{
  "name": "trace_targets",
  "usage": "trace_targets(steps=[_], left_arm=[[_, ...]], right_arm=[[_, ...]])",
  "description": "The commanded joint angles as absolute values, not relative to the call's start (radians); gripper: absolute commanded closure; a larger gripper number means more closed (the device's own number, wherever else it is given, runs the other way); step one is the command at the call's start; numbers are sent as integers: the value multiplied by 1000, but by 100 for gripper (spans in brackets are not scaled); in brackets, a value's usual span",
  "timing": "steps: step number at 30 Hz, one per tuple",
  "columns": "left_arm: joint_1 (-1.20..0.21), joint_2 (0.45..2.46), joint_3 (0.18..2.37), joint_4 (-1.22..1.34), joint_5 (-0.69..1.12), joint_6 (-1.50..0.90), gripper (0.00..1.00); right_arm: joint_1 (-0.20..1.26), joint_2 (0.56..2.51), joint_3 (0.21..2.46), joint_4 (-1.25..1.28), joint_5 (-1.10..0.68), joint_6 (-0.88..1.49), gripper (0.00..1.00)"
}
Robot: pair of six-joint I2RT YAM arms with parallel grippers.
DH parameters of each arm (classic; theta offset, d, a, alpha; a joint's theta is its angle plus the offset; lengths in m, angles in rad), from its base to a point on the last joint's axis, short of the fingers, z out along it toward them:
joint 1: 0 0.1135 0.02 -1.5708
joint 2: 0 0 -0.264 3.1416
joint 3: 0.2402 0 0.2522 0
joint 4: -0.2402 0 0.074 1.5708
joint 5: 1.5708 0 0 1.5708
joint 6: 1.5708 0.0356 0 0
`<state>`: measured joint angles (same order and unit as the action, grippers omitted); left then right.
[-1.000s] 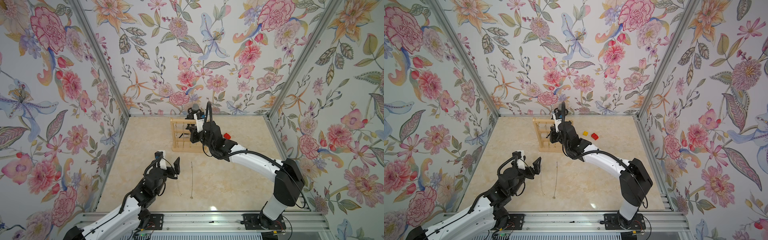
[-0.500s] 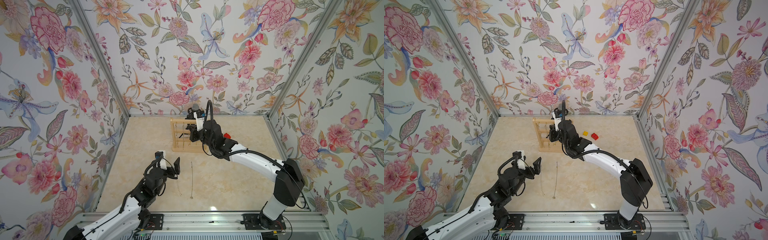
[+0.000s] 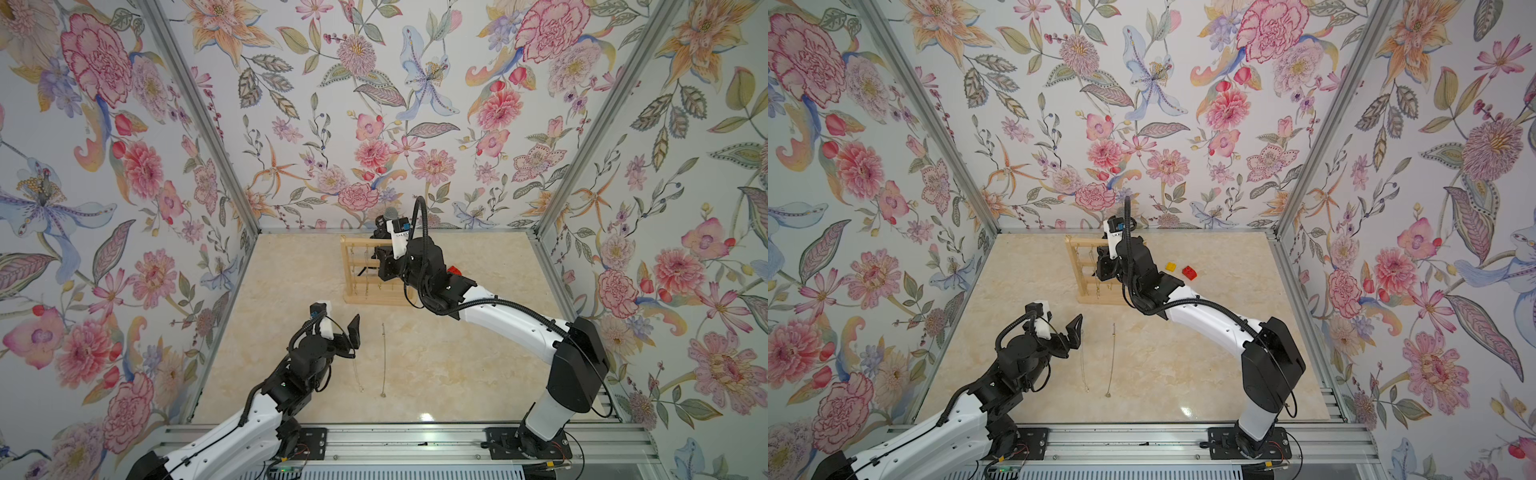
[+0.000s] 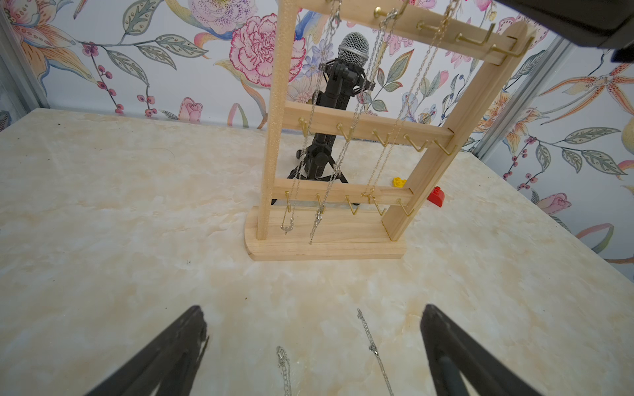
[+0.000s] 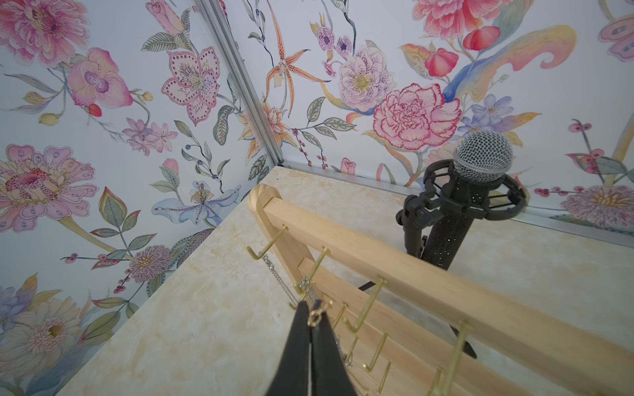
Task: Take the necklace off the jewelry display stand
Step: Take off the necklace from the stand.
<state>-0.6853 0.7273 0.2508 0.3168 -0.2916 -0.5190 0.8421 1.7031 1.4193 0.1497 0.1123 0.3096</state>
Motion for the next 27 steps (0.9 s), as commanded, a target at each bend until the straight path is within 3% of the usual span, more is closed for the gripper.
trace_targets(steps=[1, 27], left_arm=[[-677, 723, 244, 331, -285, -503, 1], [-678, 721, 244, 323, -294, -509, 1]], right_arm=[[847, 1663, 1450, 151, 107, 288, 100], [874, 1455, 1332, 147, 100, 262, 100]])
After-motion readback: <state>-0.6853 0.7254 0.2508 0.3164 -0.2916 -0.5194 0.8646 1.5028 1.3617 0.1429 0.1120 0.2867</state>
